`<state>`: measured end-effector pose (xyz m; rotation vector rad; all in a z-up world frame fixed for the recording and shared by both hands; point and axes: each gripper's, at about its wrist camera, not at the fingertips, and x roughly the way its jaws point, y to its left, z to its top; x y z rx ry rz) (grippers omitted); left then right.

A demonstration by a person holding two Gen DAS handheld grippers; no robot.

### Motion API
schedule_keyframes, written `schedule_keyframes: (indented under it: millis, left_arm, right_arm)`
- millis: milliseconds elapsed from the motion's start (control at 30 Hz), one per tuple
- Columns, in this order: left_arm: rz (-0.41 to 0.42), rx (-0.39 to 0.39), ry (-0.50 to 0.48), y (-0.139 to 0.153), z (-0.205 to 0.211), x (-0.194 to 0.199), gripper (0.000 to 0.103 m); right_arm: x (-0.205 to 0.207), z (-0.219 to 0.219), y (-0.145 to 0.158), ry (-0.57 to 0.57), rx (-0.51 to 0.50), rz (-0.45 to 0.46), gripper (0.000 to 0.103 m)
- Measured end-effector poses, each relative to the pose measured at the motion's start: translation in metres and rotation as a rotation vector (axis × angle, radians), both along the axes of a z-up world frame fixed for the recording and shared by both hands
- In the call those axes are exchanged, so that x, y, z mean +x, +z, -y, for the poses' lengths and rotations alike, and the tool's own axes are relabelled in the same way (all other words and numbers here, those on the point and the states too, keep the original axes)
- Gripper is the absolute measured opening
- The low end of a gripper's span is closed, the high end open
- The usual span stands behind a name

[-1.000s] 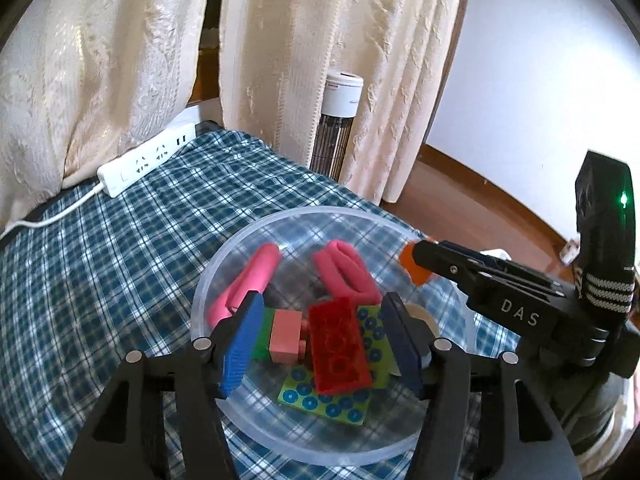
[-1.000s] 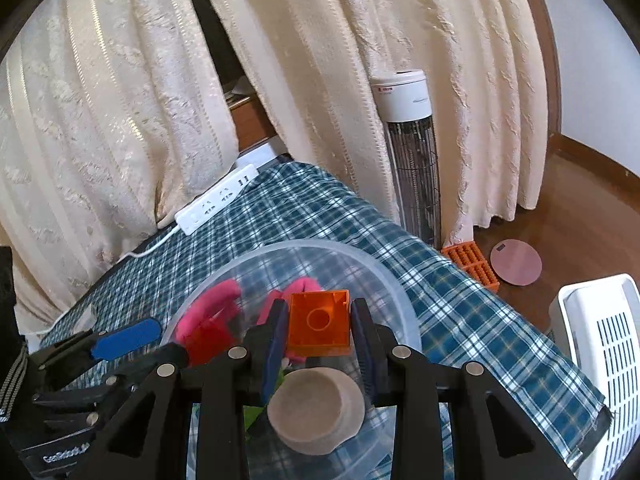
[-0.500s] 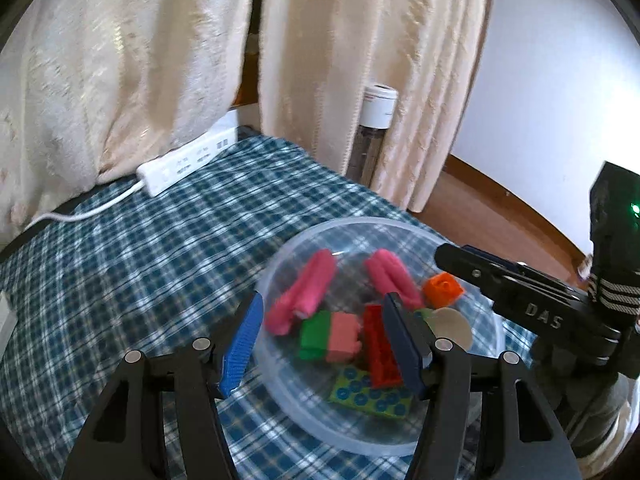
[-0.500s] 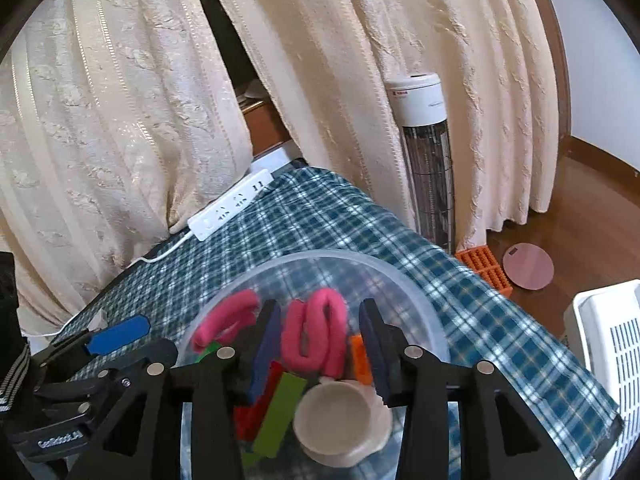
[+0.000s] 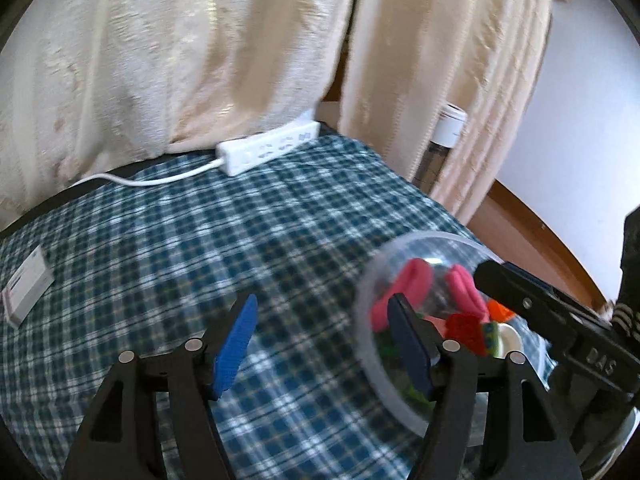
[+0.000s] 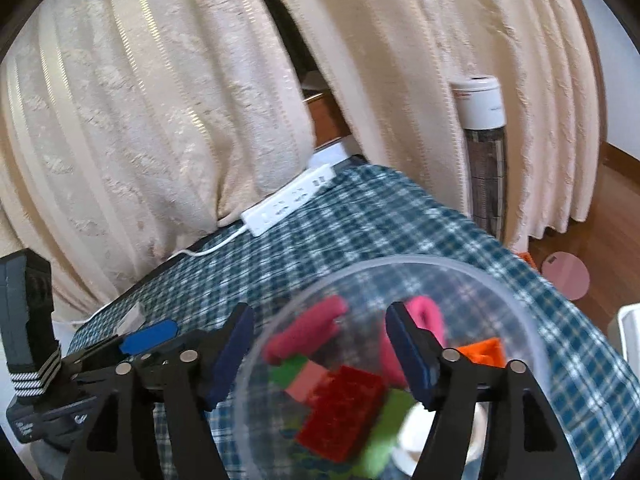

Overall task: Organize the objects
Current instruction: 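Withdraw both open tools from the bowl toward the two medicine boxes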

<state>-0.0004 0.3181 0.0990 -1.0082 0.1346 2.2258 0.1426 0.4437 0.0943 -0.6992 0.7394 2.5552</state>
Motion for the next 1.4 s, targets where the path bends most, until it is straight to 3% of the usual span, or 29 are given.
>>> schedule_keyframes:
  millis: [100, 233, 733, 1400]
  left_arm:
    - [0.006, 0.002, 0.045, -0.002, 0.013, -0.009, 0.069]
    - [0.011, -0.008, 0.099, -0.006, 0.03, -0.018, 0.07]
    - [0.002, -0.043, 0.249, -0.014, 0.1, -0.039, 0.07]
    - [0.008, -0.071, 0.487, -0.027, 0.257, -0.073, 0.07]
  right_arm:
    - [-0.011, 0.008, 0.0, 0.029, 0.003, 0.002, 0.074]
    - [-0.021, 0.018, -0.001, 0.053, 0.001, -0.003, 0.087]
    - [-0.053, 0.049, -0.005, 0.127, 0.001, 0.037, 0.089]
    - [-0.11, 0.123, -0.005, 0.254, 0.013, 0.101, 0.091]
